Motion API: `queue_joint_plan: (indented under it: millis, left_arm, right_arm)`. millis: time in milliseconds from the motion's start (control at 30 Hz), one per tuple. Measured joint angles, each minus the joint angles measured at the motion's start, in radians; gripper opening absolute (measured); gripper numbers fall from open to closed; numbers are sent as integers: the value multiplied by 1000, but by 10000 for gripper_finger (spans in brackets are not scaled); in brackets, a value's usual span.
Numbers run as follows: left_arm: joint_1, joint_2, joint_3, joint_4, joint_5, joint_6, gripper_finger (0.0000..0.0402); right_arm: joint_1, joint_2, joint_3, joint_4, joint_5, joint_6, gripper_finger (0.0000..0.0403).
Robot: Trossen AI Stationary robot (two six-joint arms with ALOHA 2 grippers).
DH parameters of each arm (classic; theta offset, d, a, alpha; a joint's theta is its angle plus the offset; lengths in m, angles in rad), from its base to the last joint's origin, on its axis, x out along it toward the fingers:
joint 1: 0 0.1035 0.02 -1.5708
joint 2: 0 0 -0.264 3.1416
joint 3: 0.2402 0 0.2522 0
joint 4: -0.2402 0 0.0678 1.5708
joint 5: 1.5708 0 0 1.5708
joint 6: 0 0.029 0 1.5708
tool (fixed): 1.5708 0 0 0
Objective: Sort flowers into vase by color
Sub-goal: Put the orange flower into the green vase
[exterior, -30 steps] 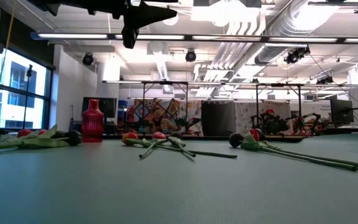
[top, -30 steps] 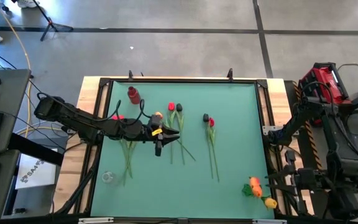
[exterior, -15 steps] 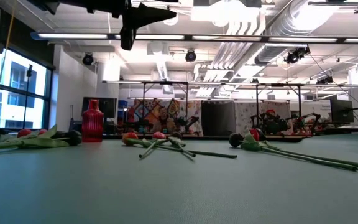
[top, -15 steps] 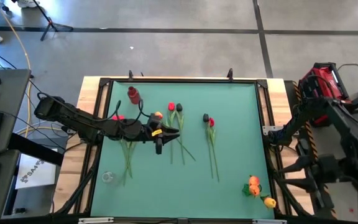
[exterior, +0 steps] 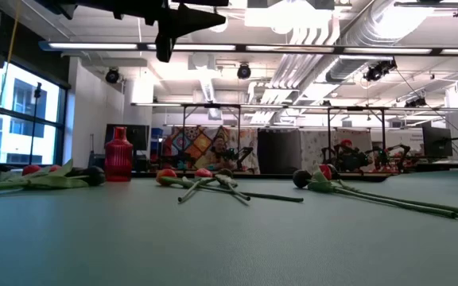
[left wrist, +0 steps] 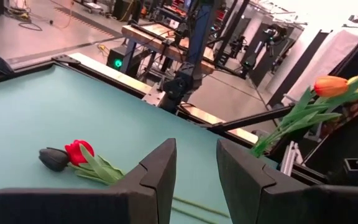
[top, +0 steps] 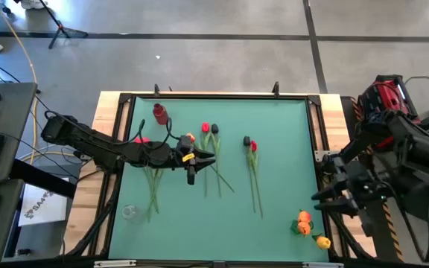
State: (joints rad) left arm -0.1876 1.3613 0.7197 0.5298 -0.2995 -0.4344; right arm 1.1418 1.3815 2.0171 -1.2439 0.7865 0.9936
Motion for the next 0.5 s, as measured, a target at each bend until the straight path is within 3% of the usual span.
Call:
queue_joint_plan:
  millis: [200, 500]
  left_arm:
    - [19, 0, 0, -3, 0, 0, 102]
    - [45, 0, 0, -17, 37, 13, 102]
  right_arm:
    - [-144, 1, 35, 64, -290, -65, 99]
    - [-290, 32, 17, 48, -639, 19, 99]
